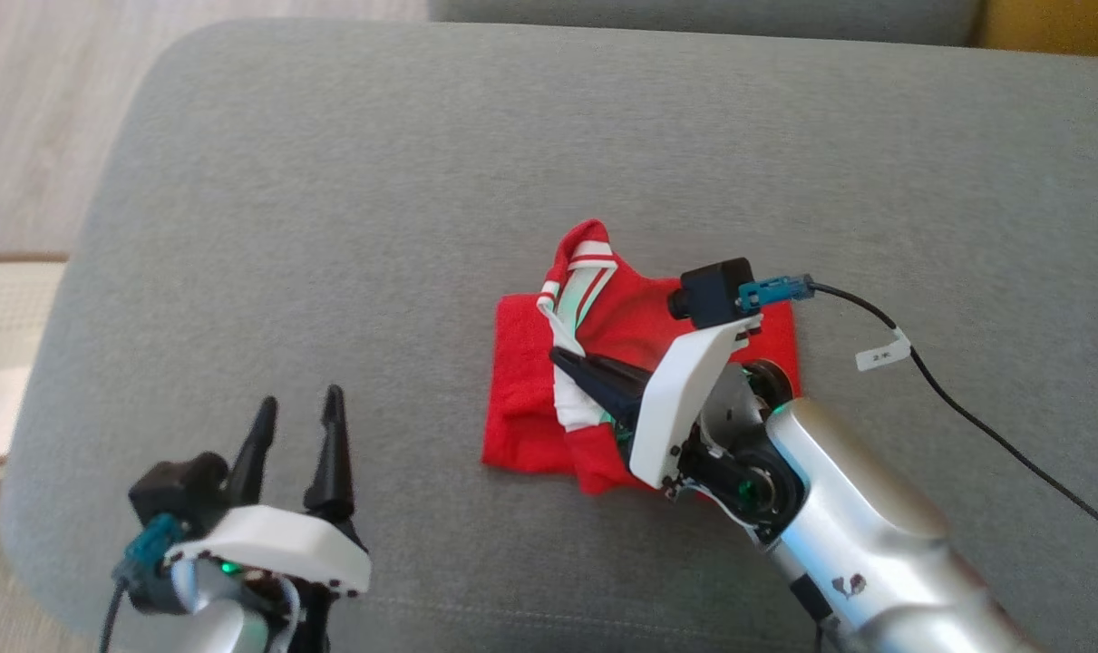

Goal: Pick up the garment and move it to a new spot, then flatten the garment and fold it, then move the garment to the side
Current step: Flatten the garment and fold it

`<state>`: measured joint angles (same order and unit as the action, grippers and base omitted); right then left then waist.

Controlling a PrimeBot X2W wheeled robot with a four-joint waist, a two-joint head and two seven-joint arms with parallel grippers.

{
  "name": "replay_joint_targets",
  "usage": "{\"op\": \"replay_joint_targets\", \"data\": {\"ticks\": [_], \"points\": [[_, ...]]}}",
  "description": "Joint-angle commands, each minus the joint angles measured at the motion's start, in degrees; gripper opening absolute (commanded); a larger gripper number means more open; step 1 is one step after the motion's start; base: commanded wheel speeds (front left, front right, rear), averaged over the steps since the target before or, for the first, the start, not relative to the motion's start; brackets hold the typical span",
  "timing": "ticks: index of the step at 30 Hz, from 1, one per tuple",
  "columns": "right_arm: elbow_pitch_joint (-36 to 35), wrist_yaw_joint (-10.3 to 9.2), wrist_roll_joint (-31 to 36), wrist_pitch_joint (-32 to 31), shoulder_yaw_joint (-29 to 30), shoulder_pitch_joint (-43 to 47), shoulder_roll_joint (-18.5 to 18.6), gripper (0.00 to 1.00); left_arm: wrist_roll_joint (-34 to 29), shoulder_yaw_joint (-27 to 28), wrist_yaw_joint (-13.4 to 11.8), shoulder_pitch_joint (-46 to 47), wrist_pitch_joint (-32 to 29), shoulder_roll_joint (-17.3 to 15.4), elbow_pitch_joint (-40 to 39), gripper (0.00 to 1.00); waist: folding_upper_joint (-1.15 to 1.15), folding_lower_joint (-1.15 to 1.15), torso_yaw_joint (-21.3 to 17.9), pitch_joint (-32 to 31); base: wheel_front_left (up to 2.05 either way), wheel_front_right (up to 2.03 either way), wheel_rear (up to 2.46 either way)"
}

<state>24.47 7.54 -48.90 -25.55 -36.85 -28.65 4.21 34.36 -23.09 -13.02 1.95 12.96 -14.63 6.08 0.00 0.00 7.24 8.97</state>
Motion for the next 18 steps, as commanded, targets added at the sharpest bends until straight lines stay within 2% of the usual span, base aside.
{"op": "replay_joint_targets", "data": {"ticks": [1, 3, 4, 5, 6, 7, 8, 13, 18], "points": [[-0.7, -0.05, -1.1, 1.5, -1.2, -2.7, -1.3, 0.0, -0.5, 1.8, 0.4, 2.8, 0.5, -0.3, -1.0, 1.0, 0.0, 0.0, 1.5, 0.1, 0.0, 0.0, 0.0], [1.6, -0.05, -2.5, 3.4, -2.5, -3.9, -1.3, 0.0, -0.5, 1.5, 0.6, 3.0, 0.6, -0.1, -0.6, 1.0, 0.0, 0.0, 2.2, 0.1, 0.0, 0.0, 0.0], [2.8, -0.05, -3.3, 4.5, -3.2, -4.6, -1.3, 0.05, -0.5, 1.4, 0.6, 3.1, 0.6, 0.0, -0.4, 1.0, 0.0, 0.0, 2.5, 0.1, 0.0, 0.0, 0.0], [3.7, -0.05, -4.5, 5.5, -3.8, -5.1, -1.3, 0.29, -0.5, 1.2, 0.7, 3.1, 0.7, 0.1, -0.2, 1.0, 0.0, 0.0, 2.9, 0.1, 0.0, 0.0, 0.0], [4.4, -0.05, -5.8, 6.3, -4.8, -5.6, -1.3, 0.48, -0.5, 1.2, 0.8, 3.2, 0.7, 0.2, -0.1, 1.0, 0.0, 0.0, 3.0, 0.1, 0.0, 0.0, 0.0], [5.0, -0.05, -7.2, 7.0, -5.7, -6.1, -1.3, 0.96, -0.5, 1.1, 0.8, 3.2, 0.7, 0.2, 0.1, 1.0, 0.0, 0.0, 3.2, 0.1, 0.0, 0.0, 0.0], [5.6, -0.05, -8.2, 8.2, -6.4, -6.7, -1.3, 1.0, -0.5, 1.1, 0.8, 3.2, 0.7, 0.3, 0.2, 1.0, 0.0, 0.0, 3.3, 0.1, 0.0, 0.0, 0.0], [8.0, -0.05, -11.8, 12.4, -9.5, -9.6, -1.3, 1.0, -0.3, 1.4, 0.6, 2.9, 0.9, 0.2, 0.4, 1.0, 0.0, 0.0, 2.7, 0.0, 0.0, 0.0, 0.0], [10.1, -0.05, -12.4, 16.3, -9.9, -11.6, -1.3, 1.0, -0.4, 1.5, 0.5, 2.7, 1.0, 0.1, 0.2, 1.0, 0.0, 0.0, 1.2, 0.0, 0.0, 0.0, 0.0]]}}
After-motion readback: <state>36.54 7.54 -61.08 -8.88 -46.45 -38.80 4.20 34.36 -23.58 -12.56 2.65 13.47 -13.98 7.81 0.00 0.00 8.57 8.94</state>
